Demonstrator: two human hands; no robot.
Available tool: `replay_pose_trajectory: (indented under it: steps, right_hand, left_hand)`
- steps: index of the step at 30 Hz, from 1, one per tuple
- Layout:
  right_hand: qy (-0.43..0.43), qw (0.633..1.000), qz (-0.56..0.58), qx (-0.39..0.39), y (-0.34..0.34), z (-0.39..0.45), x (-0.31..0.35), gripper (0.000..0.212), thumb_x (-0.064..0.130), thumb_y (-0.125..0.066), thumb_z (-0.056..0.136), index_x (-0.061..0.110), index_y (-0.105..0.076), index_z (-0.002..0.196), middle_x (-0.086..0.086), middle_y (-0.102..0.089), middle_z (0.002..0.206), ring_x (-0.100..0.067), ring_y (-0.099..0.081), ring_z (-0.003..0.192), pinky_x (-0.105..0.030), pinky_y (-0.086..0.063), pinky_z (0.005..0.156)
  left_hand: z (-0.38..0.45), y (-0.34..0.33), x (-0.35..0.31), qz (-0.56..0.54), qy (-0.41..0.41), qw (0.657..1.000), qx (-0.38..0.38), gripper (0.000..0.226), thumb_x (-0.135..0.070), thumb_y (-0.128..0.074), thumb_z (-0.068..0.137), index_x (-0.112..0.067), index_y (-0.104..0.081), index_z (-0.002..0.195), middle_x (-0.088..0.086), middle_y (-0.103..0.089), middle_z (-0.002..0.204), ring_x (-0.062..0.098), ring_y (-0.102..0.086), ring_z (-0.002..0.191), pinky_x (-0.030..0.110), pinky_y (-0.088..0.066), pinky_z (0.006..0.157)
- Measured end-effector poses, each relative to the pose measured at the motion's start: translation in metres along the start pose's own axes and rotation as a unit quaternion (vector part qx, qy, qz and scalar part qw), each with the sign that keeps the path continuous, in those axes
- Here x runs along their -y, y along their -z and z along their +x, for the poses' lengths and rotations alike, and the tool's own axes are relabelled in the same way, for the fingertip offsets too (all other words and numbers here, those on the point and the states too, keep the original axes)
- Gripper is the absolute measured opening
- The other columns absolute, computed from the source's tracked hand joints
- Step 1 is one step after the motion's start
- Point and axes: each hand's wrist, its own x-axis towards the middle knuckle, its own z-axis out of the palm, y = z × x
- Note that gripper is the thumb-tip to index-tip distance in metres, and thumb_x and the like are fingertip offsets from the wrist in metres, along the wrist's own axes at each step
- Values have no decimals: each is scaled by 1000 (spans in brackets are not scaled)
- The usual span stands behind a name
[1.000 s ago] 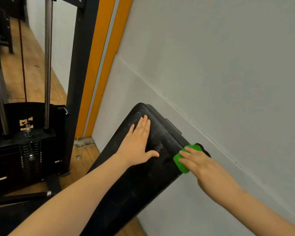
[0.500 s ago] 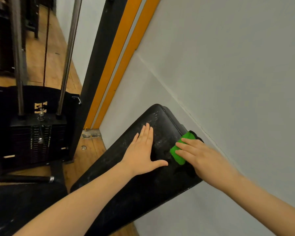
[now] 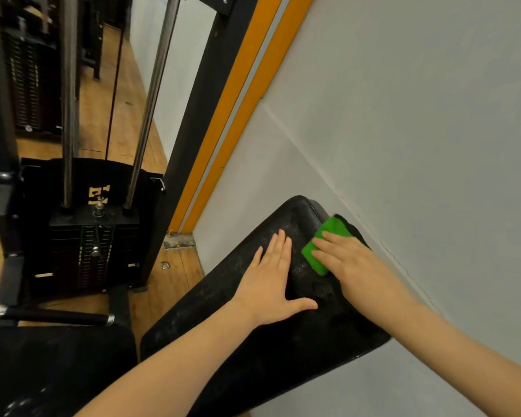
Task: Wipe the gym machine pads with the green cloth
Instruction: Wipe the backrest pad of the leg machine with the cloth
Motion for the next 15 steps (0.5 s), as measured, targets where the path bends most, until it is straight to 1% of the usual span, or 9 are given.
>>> replay_pose_trajectory:
  steps: [3,5,7,8,10,11,12,13,15]
  right_hand:
    - [16,999,18,26,8,1,-1,52,1,-84,51,9,-72,101,-8,-70,105,-27,-66,100,-42,-51,85]
    - [18,1000,14,-4,7,27,-7,44,-4,-81,54,5,-72,97,-10,-71,98,-28,-68,93,-39,-53,81]
    - [30,999,12,-34,7,62,-12,32,-11,-68,62,-2,-70,93,-17,-70,95,-34,-67,91,-41,-53,80]
    - [30,999,20,-29,7,78,-14,31,-12,-58,67,-5,-68,96,-19,-68,100,-37,-65,97,-41,-51,85]
    - [11,999,17,28,1,102,-21,36,-11,-43,82,-3,-61,112,-17,-60,121,-35,-51,119,-36,-34,105]
    - [5,998,12,57,-3,106,-23,37,-9,-42,86,-1,-59,117,-16,-55,127,-33,-46,124,-33,-27,109]
    - [3,998,13,66,-6,103,-23,36,-9,-44,85,-1,-61,115,-17,-56,126,-34,-47,123,-33,-27,111]
    - [10,998,14,55,-9,95,-22,34,-10,-48,80,-2,-66,108,-20,-61,119,-37,-54,117,-36,-31,109]
    - [26,999,10,-29,-13,68,-15,32,-3,-51,69,-1,-72,93,-18,-69,103,-37,-64,101,-42,-39,94]
  left_hand:
    - [1,-1,2,-7,0,1000,-4,118,-80,-42,80,-8,20,150,8,29,156,17,28,142,38,6,121]
    - [0,-2,2,-12,1,1000,-5,118,-80,-43,80,-8,19,150,7,30,156,17,28,142,38,5,121]
    - [0,-2,1,-17,1,1000,-5,118,-80,-44,79,-8,18,150,5,32,153,16,28,142,38,5,121]
    - [1,-1,1,-20,1,1000,-4,118,-80,-44,79,-9,18,150,4,33,151,16,28,142,38,5,121]
    - [2,-1,1,-24,2,1000,-2,119,-81,-44,78,-10,19,150,2,35,148,15,28,142,38,6,121]
    - [2,0,1,-24,3,1000,-1,119,-81,-43,78,-10,20,150,2,35,148,15,28,142,37,7,120]
    - [2,0,1,-22,3,1000,1,120,-81,-42,77,-10,20,150,2,35,148,15,28,142,37,8,120]
    - [1,0,0,-18,3,1000,4,120,-82,-41,76,-10,20,150,2,35,149,15,28,142,37,8,120]
    - [0,-1,0,-15,5,1000,9,120,-81,-41,76,-9,20,150,4,34,150,16,29,142,37,9,120]
